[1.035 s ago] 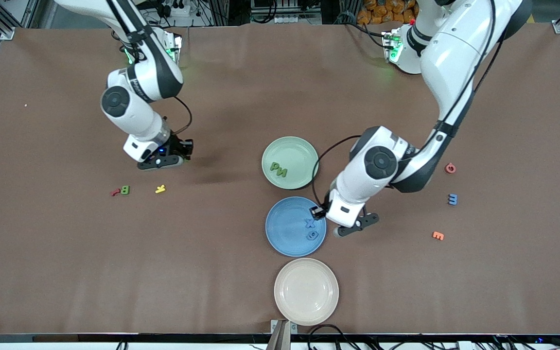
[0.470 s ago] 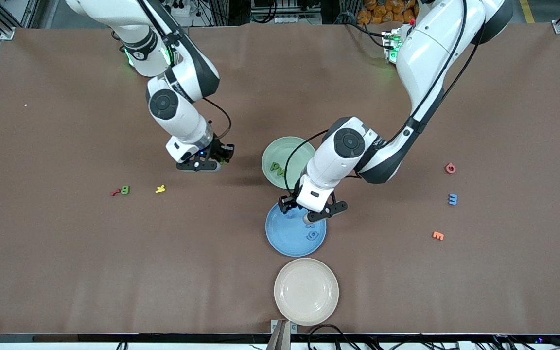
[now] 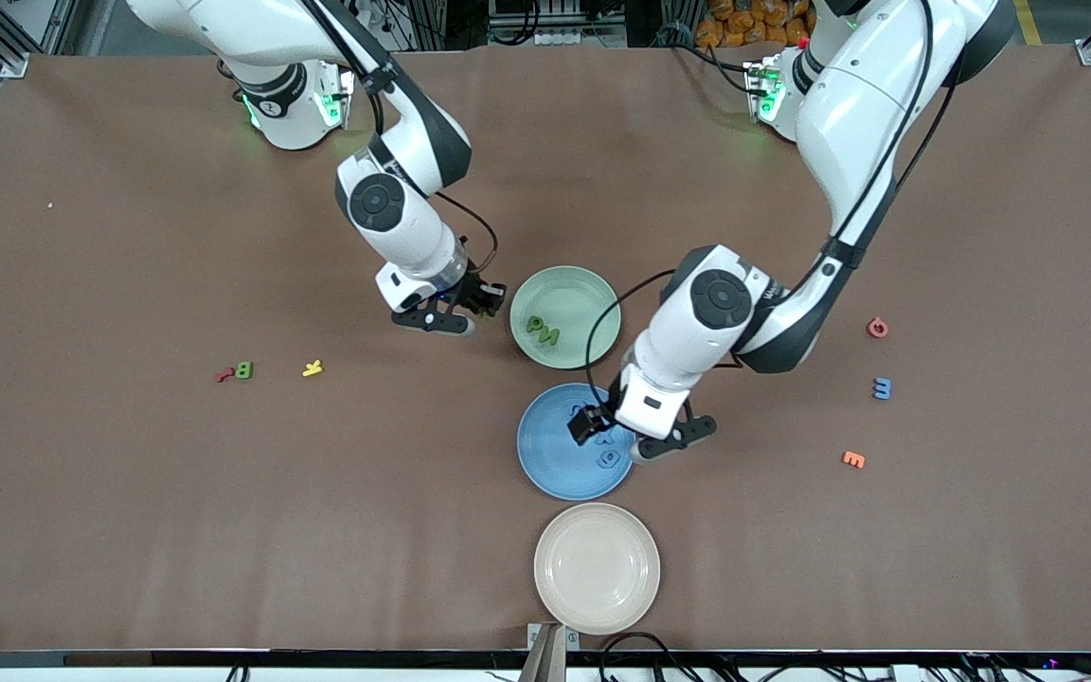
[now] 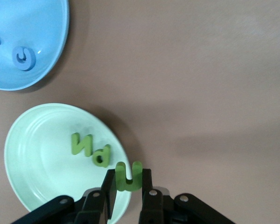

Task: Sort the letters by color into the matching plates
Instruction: 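Carry green u and blue e toward their plates with both grippers, then release blue e on blue plate while the right gripper releases green u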

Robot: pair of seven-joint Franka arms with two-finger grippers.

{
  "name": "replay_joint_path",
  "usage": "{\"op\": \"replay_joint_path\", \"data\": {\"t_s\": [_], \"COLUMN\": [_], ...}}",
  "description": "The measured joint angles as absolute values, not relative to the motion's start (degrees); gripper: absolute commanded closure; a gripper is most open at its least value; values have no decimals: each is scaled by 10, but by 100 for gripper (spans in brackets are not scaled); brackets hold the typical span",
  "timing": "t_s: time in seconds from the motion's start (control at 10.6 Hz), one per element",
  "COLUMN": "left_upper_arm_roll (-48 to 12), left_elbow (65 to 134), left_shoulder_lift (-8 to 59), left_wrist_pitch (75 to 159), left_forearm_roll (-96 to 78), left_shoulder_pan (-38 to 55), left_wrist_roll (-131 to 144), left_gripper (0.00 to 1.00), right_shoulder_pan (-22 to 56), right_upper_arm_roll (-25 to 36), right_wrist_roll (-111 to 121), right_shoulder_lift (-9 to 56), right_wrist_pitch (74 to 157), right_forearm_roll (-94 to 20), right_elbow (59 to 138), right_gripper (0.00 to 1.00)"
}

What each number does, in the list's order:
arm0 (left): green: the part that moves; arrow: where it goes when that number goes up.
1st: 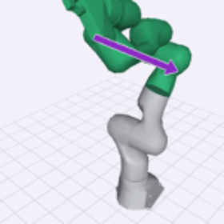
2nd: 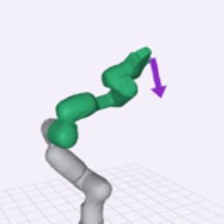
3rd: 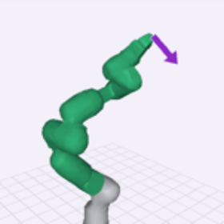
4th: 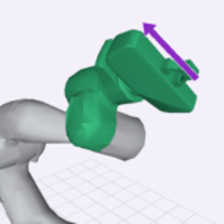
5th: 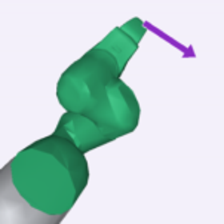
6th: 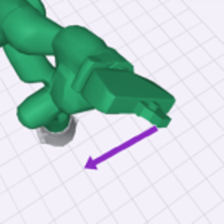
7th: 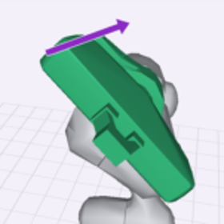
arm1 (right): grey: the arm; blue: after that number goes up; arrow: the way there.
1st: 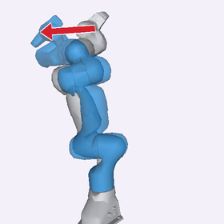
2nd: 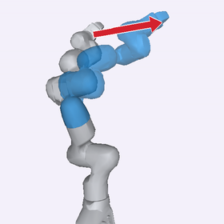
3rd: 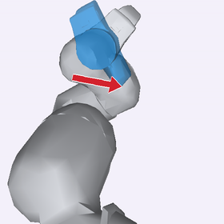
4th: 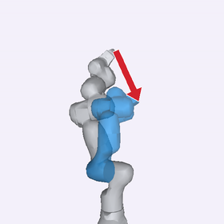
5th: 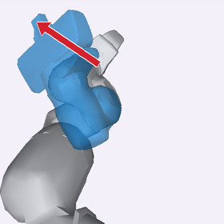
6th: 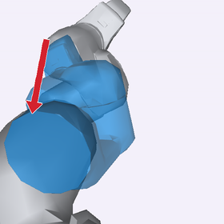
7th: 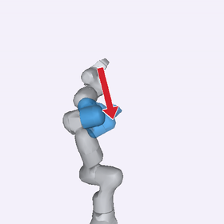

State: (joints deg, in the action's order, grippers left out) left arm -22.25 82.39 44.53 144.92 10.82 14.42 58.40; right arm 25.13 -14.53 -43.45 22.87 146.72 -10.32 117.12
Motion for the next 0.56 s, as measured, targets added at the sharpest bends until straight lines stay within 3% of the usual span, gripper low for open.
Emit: {"op": "replay_joint_path", "data": {"t_s": [0.38,0.56], "left_upper_arm_roll": [-204,-204], "left_elbow": [820,816], "left_shoulder_lift": [420,395], "left_wrist_pitch": [1338,1278], "left_forearm_roll": [133,133], "left_shoulder_pan": [129,120], "left_wrist_roll": [475,419], "left_gripper": [0,0], "right_shoulder_pan": [280,285], "right_upper_arm_roll": [-146,-146], "right_wrist_roll": [-524,-548], "right_shoulder_lift": [286,308], "right_wrist_pitch": [1472,1472], "right_forearm_roll": [-103,-99], "right_elbow": [1102,1078], "right_gripper": [100,81]}}
